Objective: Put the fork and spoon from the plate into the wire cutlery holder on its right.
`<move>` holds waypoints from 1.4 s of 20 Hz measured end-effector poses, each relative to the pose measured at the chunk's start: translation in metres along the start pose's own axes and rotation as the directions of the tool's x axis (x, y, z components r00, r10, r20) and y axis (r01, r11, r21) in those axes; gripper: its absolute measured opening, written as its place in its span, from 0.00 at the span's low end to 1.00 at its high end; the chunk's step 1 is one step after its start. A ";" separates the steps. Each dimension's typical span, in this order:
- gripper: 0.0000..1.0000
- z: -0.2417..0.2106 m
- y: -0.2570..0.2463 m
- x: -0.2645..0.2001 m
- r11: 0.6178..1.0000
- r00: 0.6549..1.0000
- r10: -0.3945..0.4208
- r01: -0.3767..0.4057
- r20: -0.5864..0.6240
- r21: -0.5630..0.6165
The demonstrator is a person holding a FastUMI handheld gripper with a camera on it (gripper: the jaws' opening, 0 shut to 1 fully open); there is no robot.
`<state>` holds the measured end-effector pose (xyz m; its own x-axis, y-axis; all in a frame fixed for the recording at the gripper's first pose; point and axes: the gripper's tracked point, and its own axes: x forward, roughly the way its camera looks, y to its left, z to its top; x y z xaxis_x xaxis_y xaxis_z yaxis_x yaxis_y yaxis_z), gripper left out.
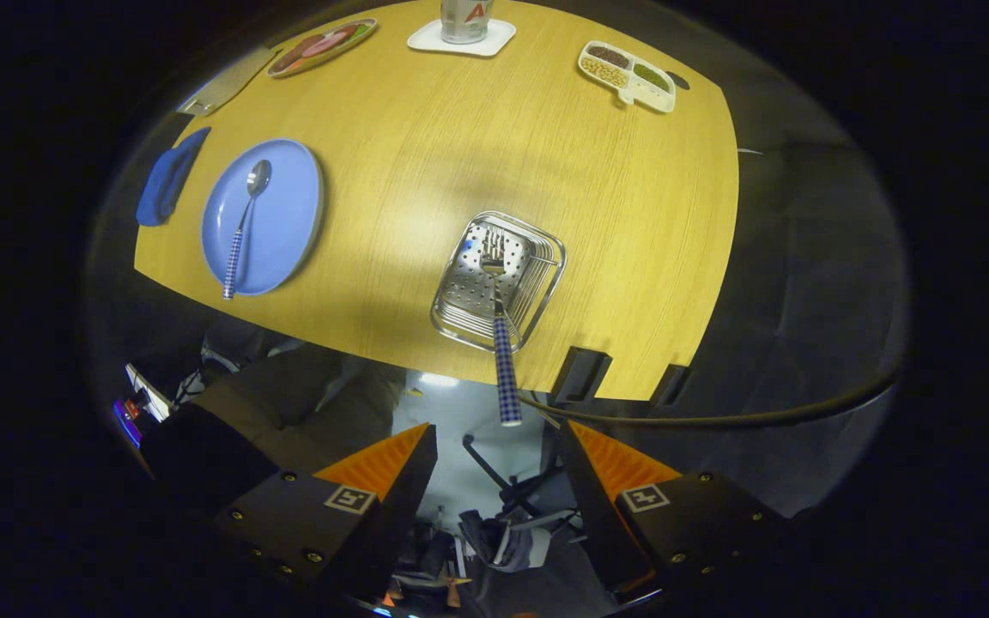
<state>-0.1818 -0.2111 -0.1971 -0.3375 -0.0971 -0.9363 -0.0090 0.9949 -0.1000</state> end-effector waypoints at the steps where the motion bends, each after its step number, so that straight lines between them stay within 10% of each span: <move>1: 0.88 -0.009 0.006 0.001 1.000 1.000 0.010 -0.010 0.021 0.006; 9: 1.00 -0.045 0.081 -0.009 0.994 0.991 0.047 -0.059 0.126 0.094; 17: 1.00 0.008 0.170 -0.003 0.986 0.909 0.129 -0.160 0.396 0.046; 28: 1.00 0.066 0.254 0.006 0.982 0.865 0.180 -0.184 0.468 -0.037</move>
<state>-0.1235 0.0394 -0.2504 0.1465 0.0828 -0.9857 0.0185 0.9961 0.0864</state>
